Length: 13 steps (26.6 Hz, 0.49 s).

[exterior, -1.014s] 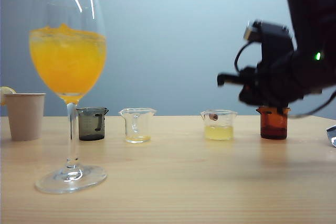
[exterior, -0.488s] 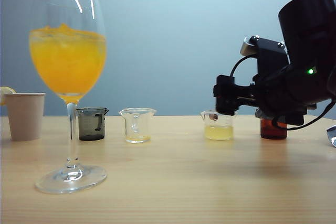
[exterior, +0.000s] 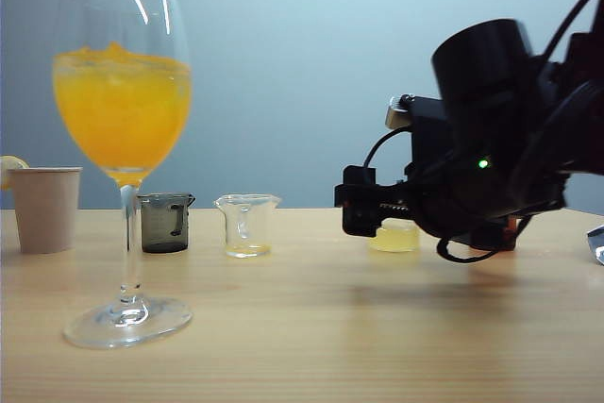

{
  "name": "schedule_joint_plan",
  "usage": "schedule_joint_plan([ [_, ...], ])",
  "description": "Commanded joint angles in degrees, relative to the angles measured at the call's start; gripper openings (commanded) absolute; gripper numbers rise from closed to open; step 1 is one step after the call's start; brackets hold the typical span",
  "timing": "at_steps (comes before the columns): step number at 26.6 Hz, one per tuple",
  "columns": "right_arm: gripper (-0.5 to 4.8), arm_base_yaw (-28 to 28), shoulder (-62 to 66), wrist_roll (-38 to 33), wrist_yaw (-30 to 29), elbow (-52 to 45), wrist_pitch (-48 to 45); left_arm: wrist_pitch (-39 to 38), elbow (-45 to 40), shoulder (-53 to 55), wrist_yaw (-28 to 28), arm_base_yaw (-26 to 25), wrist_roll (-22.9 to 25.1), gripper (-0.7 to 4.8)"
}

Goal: Pick up the third measuring cup from the left, pour the pineapple juice inside into the goblet, and finally put the measuring cup back in its original place.

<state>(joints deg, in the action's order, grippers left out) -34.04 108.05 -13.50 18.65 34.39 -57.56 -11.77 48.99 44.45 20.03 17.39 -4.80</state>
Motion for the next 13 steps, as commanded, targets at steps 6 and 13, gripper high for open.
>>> schedule_joint_plan([
  [6, 4.79, 0.2, 2.5, -0.2, 2.4, 2.7, -1.0, 0.8, 0.3, -0.1, 0.4, -0.1, -0.1, -0.05],
  [13, 4.79, 0.8, 4.2, -0.2, 2.2, 3.3, -1.2, 0.8, 0.3, -0.1, 0.4, -0.1, -0.1, -0.05],
])
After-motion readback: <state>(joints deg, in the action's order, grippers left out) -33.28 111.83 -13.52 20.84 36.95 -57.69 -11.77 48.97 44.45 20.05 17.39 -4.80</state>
